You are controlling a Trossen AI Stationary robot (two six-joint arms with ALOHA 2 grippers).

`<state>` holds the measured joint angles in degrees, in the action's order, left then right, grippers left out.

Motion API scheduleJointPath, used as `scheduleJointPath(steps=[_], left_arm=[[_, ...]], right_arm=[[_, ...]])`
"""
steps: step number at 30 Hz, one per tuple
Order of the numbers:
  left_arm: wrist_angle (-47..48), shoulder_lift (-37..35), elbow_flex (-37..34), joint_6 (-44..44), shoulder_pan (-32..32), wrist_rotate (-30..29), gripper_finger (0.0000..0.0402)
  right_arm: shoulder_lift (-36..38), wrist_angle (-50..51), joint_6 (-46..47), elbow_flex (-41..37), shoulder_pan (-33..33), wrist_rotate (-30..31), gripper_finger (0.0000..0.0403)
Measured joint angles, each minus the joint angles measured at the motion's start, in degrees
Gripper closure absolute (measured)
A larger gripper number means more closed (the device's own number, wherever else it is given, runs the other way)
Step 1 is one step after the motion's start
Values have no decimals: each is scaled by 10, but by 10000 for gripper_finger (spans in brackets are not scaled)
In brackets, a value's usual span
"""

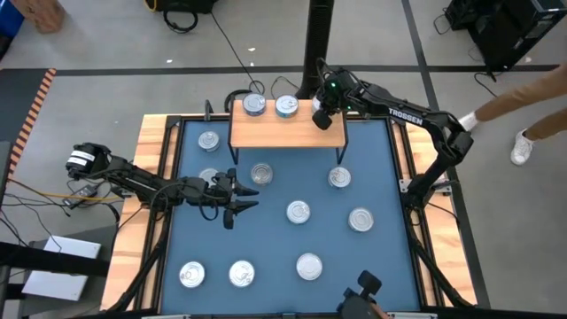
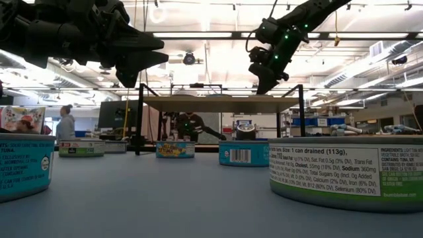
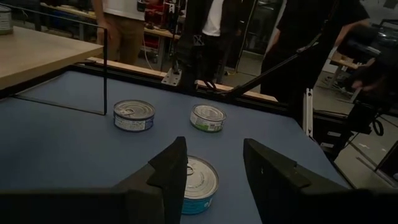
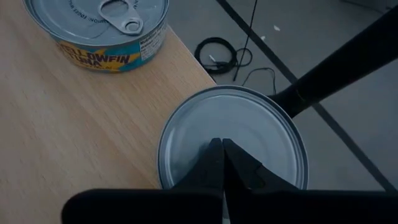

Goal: Stack canned seafood by type on shelf
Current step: Adjust the green tuna can on the shelf, then stack the green tuna can on top of the green tuna can on the shelf

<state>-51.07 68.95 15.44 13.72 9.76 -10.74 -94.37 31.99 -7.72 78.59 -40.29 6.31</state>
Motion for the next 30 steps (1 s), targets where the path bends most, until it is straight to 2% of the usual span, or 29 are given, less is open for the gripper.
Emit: scheduleJointPath(steps=[8,14,23,30], left_arm=[[0,0,0,0,0,0,240],[2,0,0,-14,0,0,240],[2,0,0,-17,0,0,240],[2,0,0,-23,0,19,240]], right_arm=[[20,21,-15,38,25,9,381],[59,59,-19,66,81,15,387],[92,167,31,65,248,7,399],[92,163,127,35,413,7,401]])
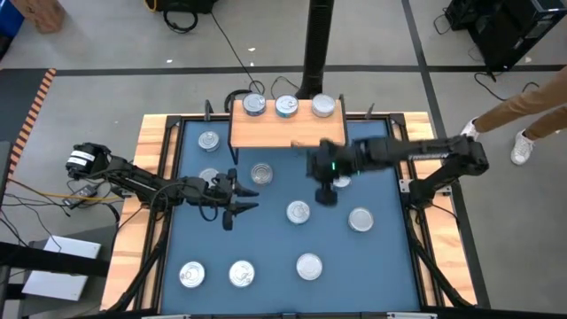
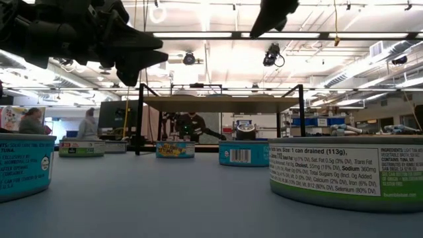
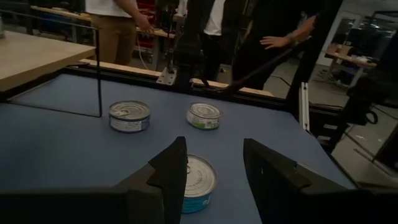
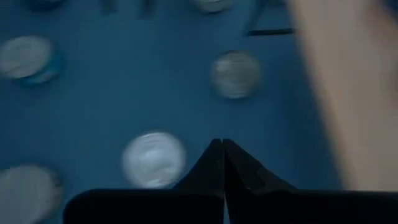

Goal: Stack canned seafood by type on shelf
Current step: Stack the green tuna can on top of the green tuna can on the shelf

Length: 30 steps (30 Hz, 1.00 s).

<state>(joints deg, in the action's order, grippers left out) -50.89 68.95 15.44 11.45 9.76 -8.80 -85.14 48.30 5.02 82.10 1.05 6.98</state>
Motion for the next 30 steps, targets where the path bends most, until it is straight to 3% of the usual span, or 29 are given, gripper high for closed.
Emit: scheduleJointPath(steps=[12,23,30], left_arm=[[0,0,0,-13,0,9,240],[3,0,0,-34,9,42,240],[30,0,10,-84,52,44,257]], right_arm=[[0,-232,183,-185,207,9,402],[0,-433,251,-338,264,25,402],[-39,-501,248,-350,267,6,402]])
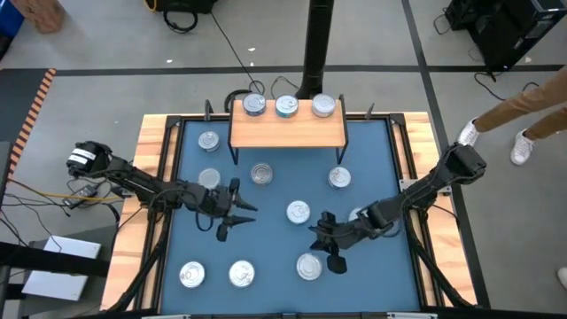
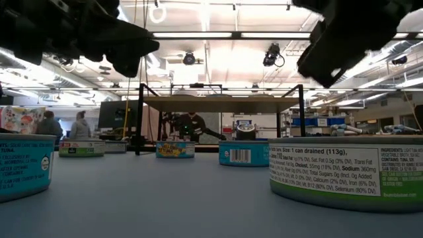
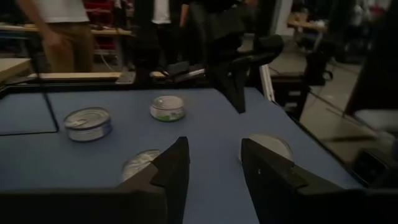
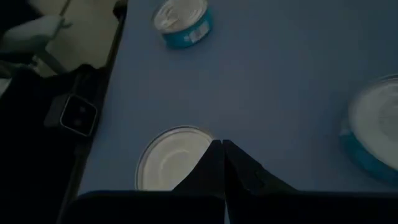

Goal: Stack canned seafood by type on shelf
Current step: Stack the green tuna can on top of the green tuna can on the shelf

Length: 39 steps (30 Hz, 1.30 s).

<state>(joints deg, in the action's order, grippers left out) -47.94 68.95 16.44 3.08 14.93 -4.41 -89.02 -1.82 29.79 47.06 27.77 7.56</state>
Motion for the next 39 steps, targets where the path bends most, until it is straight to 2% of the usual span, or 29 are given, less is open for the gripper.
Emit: scheduleJointPath(steps=[6,15,26,32,39], left_arm=[[43,0,21,-3,15,-16,280],[69,0,34,-3,16,-18,291],[73,0,34,-12,16,-18,292],[75,0,34,-14,16,-18,292],[96,24,56,-26,25,-17,300]], right_arm=[[-74,-5,-16,33,0,-51,401],[-103,17,2,41,-6,-71,401],[-94,85,53,42,-22,7,401],[-90,175,63,67,-24,61,401],[-88,200,34,98,-35,73,399]])
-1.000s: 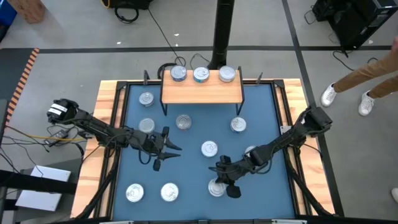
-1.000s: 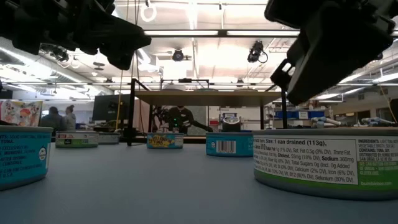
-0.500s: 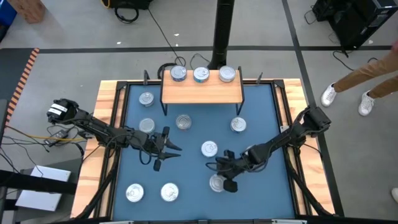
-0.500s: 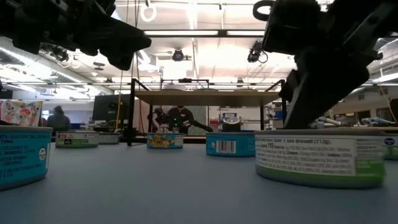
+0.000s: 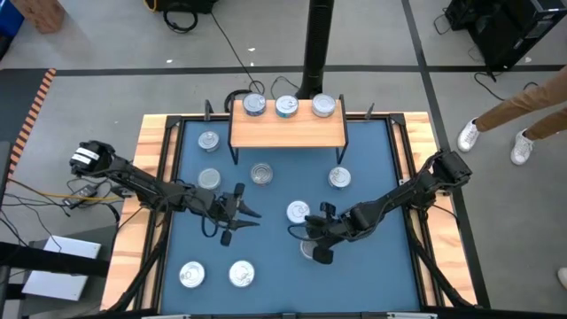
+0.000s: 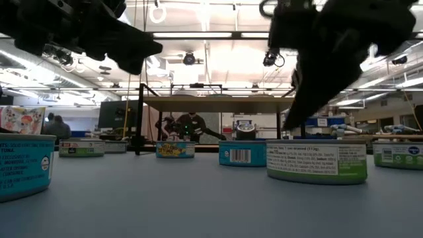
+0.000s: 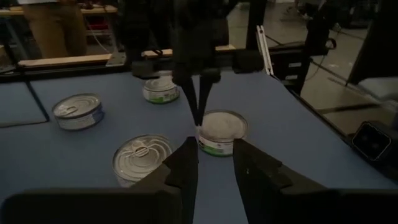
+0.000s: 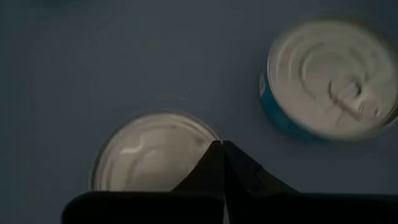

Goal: Stack canned seafood by type on shelf
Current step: Stack the green tuna can on top of the green tuna can on the shelf

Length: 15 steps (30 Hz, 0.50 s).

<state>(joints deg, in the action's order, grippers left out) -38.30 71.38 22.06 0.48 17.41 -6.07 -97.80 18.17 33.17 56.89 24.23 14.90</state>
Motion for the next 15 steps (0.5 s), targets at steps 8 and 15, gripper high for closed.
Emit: scheduleJointPath(steps=[8,15], left_arm=[[12,104,81,-53,4,40,355],[67,165,144,-94,3,81,395]], right_arm=[[28,106,-6,62,30,3,398],[30,161,73,38,74,0,399]])
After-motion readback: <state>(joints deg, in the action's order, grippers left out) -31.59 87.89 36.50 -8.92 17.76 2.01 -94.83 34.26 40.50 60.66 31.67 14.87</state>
